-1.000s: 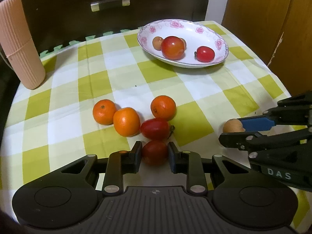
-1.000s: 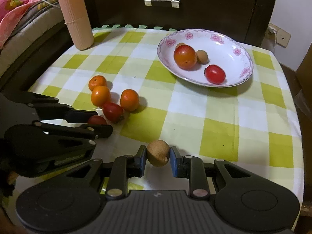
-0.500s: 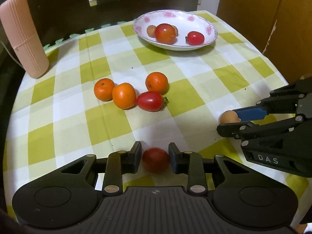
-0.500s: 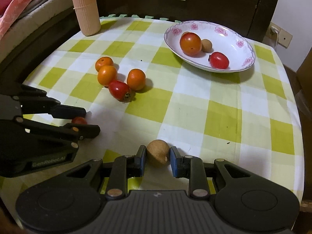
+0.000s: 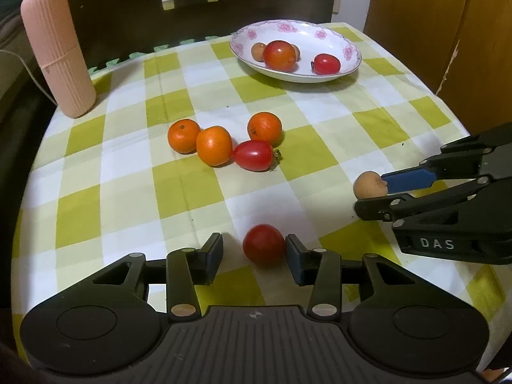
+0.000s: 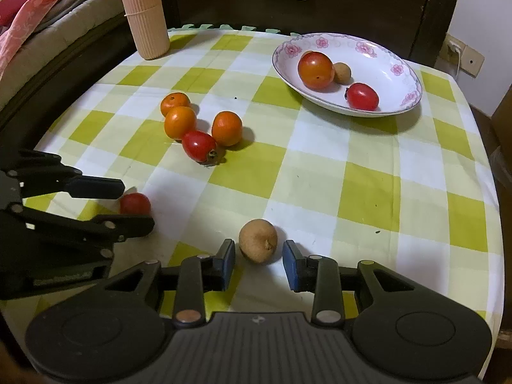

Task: Organize fruits
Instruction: 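Close left tool on the red cherry tomato while right tool holds its brown fruit, then carry the held cherry tomato and brown fruit up and over the white floral bowl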

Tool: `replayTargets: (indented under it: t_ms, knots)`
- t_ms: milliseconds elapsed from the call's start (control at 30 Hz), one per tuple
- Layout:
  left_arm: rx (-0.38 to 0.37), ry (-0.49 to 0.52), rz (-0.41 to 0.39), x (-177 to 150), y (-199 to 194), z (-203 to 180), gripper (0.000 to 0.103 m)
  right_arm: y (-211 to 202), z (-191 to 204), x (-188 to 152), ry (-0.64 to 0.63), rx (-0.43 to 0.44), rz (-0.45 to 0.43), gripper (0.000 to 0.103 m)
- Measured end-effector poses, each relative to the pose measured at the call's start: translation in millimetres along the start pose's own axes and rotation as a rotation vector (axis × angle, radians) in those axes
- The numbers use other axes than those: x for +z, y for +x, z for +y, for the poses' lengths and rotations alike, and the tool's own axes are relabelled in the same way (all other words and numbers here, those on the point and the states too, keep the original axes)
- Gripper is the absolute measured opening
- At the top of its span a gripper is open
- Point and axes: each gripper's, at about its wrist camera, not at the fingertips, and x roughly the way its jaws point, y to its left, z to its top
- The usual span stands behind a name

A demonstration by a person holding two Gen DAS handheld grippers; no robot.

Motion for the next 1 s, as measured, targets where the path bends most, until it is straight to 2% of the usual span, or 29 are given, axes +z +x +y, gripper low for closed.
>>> replayTargets:
  t_ms: [267, 367, 433, 500, 567, 1000]
  knots:
    - [0.009, 0.0, 0.003, -3, 2, -2, 0.052, 0, -3, -1, 0.017, 0.001, -0.004, 0.032]
    - [0.004, -0.005, 0.004, -3, 1, -2, 0.048, -1, -2, -1, 0.014, -0.01, -0.012, 0.031]
    - [0.003, -0.011, 0.002, -2, 1, -2, 0.04, 0, -1, 0, 0.011, -0.017, -0.014, 0.031]
    - [-0.008, -0.021, 0.004, -1, 1, -1, 0.037, 0, 0, 1, 0.011, -0.017, -0.014, 0.03]
    - [-0.007, -0.018, 0.003, 0, 2, -1, 0.036, 0, 2, 1, 0.005, -0.016, -0.012, 0.025]
    - [-0.033, -0.013, -0.017, 8, -1, -8, 0.035, -7, 4, 7, 0.013, -0.014, -0.036, 0.025]
